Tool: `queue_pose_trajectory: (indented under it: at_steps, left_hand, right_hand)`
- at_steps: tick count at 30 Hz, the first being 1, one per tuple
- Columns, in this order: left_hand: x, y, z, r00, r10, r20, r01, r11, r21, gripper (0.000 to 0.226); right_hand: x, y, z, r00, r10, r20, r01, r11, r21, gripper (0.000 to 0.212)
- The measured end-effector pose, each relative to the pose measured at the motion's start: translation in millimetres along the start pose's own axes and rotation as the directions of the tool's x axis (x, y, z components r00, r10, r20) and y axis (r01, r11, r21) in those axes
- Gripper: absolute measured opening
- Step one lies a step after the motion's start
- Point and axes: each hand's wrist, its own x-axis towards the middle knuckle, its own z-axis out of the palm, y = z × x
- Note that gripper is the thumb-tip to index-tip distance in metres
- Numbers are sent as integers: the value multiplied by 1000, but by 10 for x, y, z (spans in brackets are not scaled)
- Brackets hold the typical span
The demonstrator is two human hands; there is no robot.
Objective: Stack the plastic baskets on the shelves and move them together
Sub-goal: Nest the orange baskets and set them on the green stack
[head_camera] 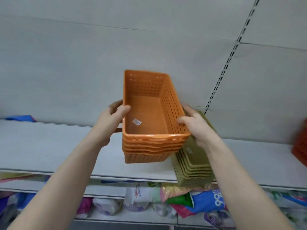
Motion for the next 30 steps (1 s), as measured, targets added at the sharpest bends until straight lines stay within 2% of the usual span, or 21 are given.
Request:
queue_pose_trajectory:
  at_steps: [5, 7, 9, 12, 16, 22, 30]
  left_hand:
    - [75, 745, 364, 979, 171, 108, -169, 985, -31, 30]
    - [100, 900, 580, 967, 202, 154, -198, 979, -41, 36]
    - [120, 938, 813, 954, 214, 211, -206, 977, -57, 33]
    - [134, 787, 1146, 947, 176, 267, -159, 984, -84, 40]
    - [132, 446, 1425, 949, 129, 289, -99, 988, -116, 40]
    - [190, 287, 1618, 935, 163, 316, -145, 986, -80, 54]
    - [122, -10, 1757, 957, 173, 235, -179, 984, 4, 48]
  right_hand:
    - [-120, -532, -657, 990, -85, -110, 91, 995, 48, 53]
    - [-204, -660, -938, 984, -108, -144, 109, 994, -5, 52]
    - [-263, -688, -1196, 975, -124, -187, 115, 992, -60, 53]
    - [-307, -545, -1465, 967, -104, -231, 82, 991, -104, 51]
    - [-267, -184, -1676, 967, -22, -256, 3, 997, -75, 49]
    - [-96, 109, -2012, 955, 100, -278, -87, 994, 58, 39]
    - [99, 160, -2181, 976, 113, -184, -133, 986, -99, 46]
